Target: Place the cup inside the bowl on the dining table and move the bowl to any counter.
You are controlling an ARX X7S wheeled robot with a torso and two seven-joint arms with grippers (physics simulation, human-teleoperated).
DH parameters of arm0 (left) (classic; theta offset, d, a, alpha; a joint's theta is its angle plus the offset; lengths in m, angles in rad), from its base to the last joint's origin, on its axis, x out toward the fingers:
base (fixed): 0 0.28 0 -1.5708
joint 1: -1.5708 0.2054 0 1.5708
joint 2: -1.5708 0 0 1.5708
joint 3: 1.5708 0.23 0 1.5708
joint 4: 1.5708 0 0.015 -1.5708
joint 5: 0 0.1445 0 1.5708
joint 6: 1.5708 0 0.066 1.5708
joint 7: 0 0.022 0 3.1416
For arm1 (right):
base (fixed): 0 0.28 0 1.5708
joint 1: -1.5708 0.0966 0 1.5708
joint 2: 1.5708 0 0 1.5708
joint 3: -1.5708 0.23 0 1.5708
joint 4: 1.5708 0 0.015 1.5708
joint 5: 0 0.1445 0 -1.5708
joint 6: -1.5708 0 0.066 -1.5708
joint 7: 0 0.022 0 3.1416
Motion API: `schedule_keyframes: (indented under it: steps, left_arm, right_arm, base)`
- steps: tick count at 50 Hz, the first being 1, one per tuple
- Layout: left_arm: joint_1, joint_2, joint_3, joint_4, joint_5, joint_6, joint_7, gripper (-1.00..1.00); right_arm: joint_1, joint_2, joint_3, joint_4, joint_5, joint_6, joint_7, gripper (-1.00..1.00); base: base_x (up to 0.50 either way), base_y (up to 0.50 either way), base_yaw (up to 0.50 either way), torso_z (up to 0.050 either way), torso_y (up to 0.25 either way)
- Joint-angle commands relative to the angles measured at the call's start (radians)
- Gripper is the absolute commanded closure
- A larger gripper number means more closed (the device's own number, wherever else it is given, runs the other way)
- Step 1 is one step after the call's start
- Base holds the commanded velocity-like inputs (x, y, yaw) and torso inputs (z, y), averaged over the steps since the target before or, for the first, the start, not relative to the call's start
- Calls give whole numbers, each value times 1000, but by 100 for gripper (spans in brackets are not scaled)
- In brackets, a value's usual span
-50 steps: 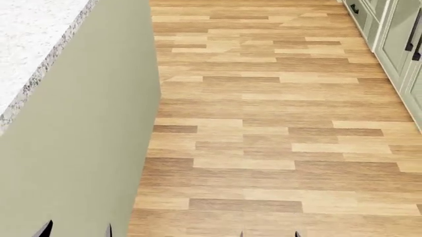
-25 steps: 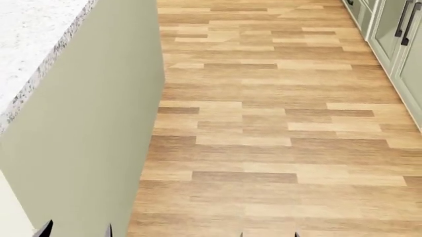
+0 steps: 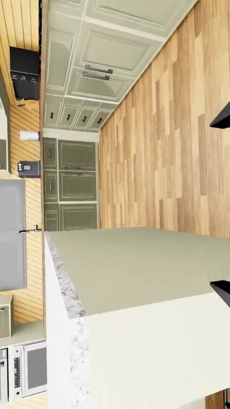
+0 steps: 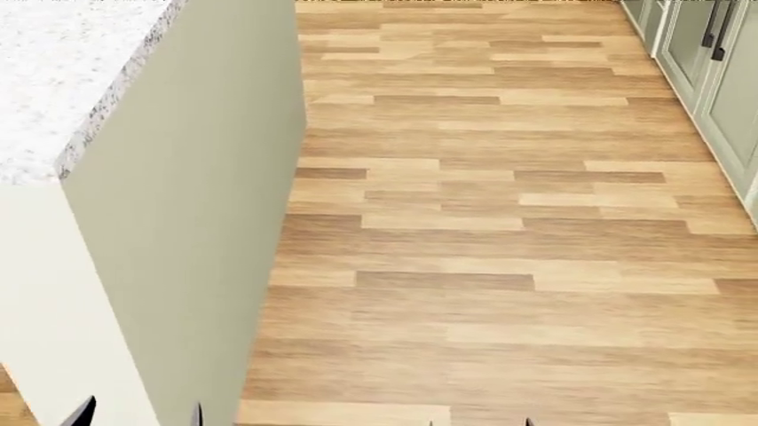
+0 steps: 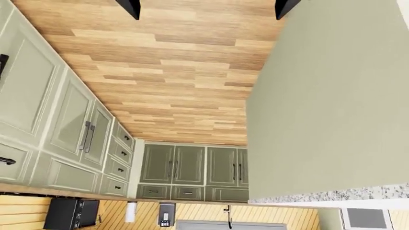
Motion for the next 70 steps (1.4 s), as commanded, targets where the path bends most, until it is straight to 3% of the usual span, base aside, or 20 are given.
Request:
schedule_keyframes:
  steps: [1,22,70]
  left_arm:
    - [-3,-8,7,-2,-2,2,-7,-100]
    - [-5,-19,19,1,-10,1,-20,-100]
    - [-16,-34,49,0,-20,-5,-49,-100]
  right_arm:
    - [2,11,-24,-8,-25,-6,10,-100]
    - [10,23,-46,-3,-36,4,23,-100]
    - [13,39,-63,-3,-11,-5,45,-100]
  base:
    - [215,500,0,0,0]
    - [261,500,0,0,0]
    - [3,500,0,0,0]
